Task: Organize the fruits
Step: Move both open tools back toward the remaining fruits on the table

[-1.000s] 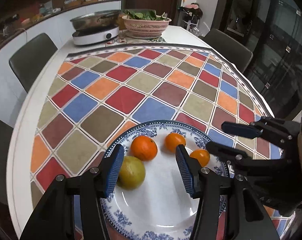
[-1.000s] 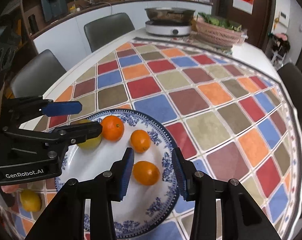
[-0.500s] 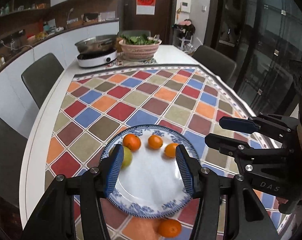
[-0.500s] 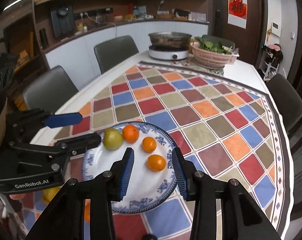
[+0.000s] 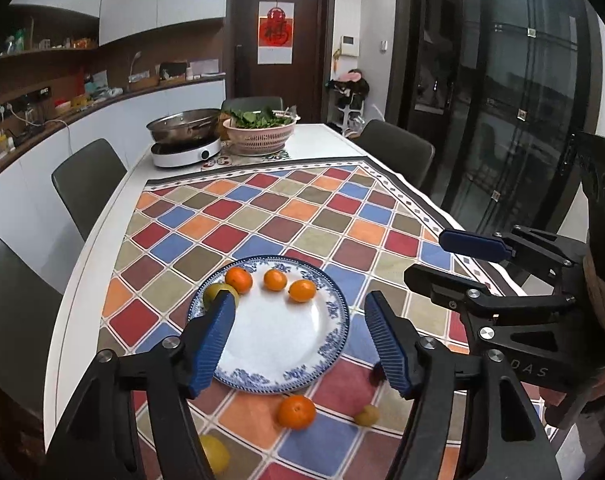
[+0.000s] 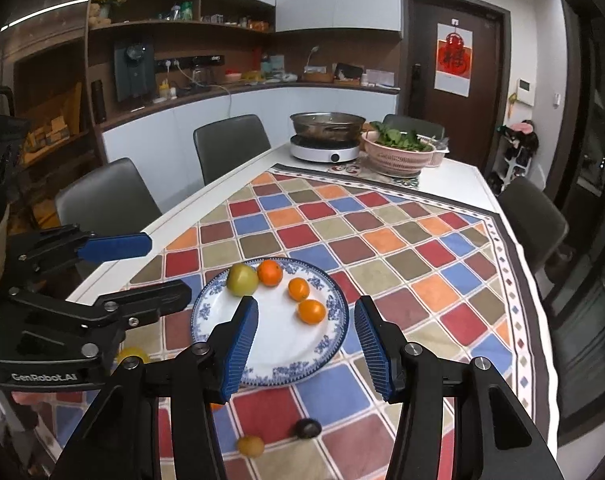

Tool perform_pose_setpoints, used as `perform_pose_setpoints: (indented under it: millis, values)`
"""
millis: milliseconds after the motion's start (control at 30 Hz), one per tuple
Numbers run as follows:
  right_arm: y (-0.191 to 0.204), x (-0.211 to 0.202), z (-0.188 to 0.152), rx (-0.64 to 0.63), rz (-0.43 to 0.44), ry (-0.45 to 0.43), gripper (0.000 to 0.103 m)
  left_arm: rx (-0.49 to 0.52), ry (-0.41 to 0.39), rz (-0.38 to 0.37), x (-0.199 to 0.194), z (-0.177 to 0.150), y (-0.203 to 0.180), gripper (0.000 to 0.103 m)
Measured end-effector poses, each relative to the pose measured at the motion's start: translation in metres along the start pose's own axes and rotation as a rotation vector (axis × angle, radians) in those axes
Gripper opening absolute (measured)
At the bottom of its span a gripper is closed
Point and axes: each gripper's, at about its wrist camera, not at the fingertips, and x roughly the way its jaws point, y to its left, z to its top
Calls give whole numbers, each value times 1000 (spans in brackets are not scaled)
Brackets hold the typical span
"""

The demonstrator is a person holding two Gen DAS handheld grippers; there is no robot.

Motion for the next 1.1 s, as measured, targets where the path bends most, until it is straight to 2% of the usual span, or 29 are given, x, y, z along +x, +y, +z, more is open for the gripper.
perform_pose_setpoints:
  millis: [267,567,1100]
  values:
    - [0,-30,-27,31,-32,-5,51,4,-4,-22,-14,-20,-21,69]
    - [-11,-45,-57,81,-57,22,51,60,-1,-12,-20,-39,-43,72]
    - [-27,-34,-106,146,-73,126,51,62,129,-74,19,-82,-59,72]
